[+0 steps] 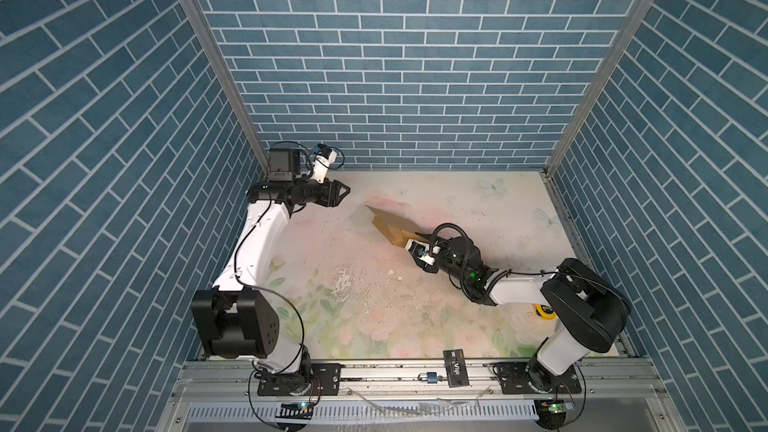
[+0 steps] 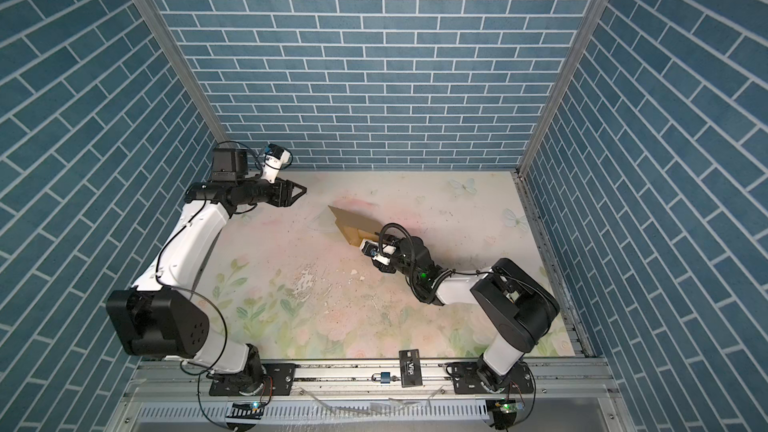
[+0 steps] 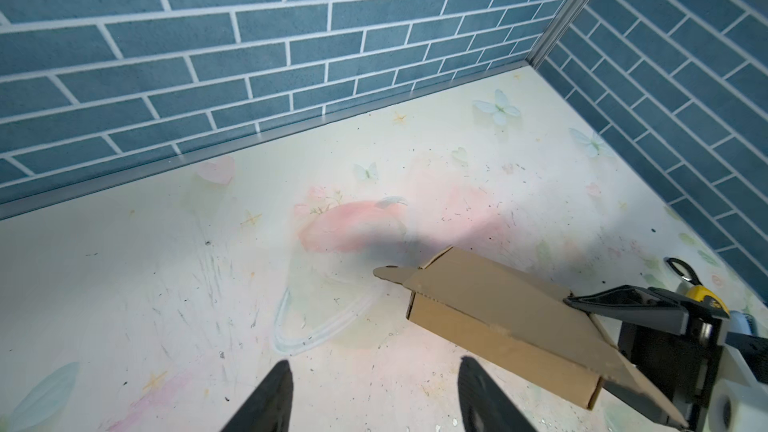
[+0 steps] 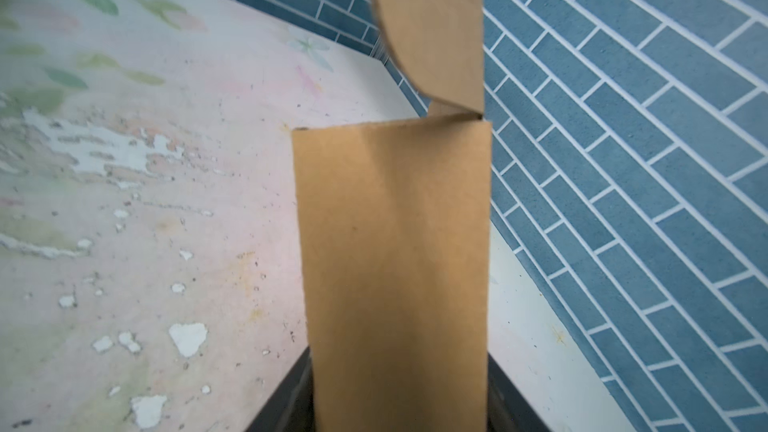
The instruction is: Fold the paper box
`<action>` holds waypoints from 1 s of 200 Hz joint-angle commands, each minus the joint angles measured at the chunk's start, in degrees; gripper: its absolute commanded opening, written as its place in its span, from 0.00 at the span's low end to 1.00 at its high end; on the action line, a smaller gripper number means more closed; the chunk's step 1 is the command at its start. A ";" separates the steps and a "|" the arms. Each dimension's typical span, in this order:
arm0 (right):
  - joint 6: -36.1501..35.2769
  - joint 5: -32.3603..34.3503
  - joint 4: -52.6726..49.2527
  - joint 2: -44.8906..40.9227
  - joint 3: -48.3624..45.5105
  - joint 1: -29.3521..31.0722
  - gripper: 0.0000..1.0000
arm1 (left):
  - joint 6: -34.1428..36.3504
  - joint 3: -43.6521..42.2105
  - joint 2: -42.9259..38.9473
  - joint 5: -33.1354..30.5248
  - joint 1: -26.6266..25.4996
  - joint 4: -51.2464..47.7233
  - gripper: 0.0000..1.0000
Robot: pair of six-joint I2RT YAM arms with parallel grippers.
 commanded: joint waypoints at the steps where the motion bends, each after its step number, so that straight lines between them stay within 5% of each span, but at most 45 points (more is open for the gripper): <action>1: 11.76 -4.57 4.98 -2.03 -0.13 -0.96 0.55 | -2.30 -1.14 -1.13 2.85 -0.21 3.74 0.65; 69: 26.73 -15.69 14.15 4.30 1.53 -4.52 0.54 | 2.60 -11.19 -4.89 8.68 3.45 6.05 0.66; 117: 36.67 -20.40 29.94 15.57 2.05 -5.93 0.53 | 3.69 -16.68 -3.77 9.77 4.45 10.22 0.70; 200: 35.31 -25.20 30.01 21.36 1.35 -6.70 0.56 | 6.05 -9.84 5.78 7.80 2.69 8.27 0.71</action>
